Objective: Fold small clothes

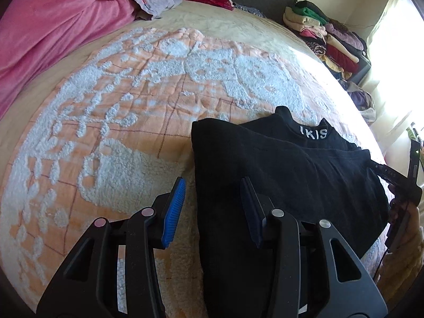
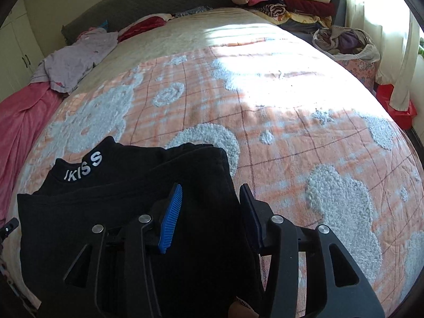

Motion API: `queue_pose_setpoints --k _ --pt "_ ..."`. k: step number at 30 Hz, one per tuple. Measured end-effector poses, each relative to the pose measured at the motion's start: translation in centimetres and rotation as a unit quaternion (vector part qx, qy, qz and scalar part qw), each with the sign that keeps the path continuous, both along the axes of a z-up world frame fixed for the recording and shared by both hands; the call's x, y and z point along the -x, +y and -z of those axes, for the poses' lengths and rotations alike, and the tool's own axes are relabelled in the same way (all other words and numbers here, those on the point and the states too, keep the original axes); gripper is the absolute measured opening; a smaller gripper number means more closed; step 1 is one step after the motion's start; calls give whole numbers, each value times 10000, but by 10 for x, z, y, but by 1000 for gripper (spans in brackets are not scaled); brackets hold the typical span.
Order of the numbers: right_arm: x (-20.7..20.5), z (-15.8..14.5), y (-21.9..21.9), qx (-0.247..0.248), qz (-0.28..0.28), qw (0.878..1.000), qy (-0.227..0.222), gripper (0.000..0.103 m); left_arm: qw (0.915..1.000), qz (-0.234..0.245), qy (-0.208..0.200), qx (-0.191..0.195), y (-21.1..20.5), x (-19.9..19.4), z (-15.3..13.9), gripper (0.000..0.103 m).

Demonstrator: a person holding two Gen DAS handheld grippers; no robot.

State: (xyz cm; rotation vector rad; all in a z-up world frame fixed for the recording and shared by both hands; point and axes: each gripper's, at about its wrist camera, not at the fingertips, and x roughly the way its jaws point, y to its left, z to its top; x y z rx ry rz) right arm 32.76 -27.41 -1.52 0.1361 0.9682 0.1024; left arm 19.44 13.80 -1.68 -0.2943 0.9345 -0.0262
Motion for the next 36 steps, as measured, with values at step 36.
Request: queue_pose_setpoints --k 36 --pt "-10 3 6 334 218 9982 -438 12 9976 -122 -80 -676 -10 -18 7 3"
